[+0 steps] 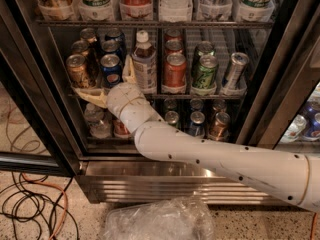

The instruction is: Pick pepsi can from middle shelf of fridge

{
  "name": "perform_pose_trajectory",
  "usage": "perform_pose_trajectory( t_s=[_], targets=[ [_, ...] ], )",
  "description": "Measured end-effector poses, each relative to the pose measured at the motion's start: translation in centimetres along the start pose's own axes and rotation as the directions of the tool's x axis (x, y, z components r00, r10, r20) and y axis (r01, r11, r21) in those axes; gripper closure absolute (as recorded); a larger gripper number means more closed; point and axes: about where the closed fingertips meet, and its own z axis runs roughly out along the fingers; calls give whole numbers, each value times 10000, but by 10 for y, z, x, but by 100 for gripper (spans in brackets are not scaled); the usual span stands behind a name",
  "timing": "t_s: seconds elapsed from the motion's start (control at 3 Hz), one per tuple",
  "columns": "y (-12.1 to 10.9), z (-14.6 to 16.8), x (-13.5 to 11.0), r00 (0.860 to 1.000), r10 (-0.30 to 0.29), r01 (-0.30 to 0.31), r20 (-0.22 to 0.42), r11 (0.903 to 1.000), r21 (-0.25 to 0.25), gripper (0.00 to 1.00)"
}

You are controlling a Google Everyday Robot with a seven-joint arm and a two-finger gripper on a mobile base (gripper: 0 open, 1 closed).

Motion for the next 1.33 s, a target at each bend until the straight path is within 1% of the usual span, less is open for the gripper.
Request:
perform_pose_trajectory(
  t_s=[0.33,0.67,1.0,1.33],
  targets=[
    [5,12,12,10000,78,-78,-10,10000,-39,6],
    [6,19,24,9999,62,-62,-149,10000,-15,8],
    [1,28,32,9996,-115,117,-268,9999,96,11],
    [-3,43,32,9993,-364,366,-117,9993,123,15]
  ],
)
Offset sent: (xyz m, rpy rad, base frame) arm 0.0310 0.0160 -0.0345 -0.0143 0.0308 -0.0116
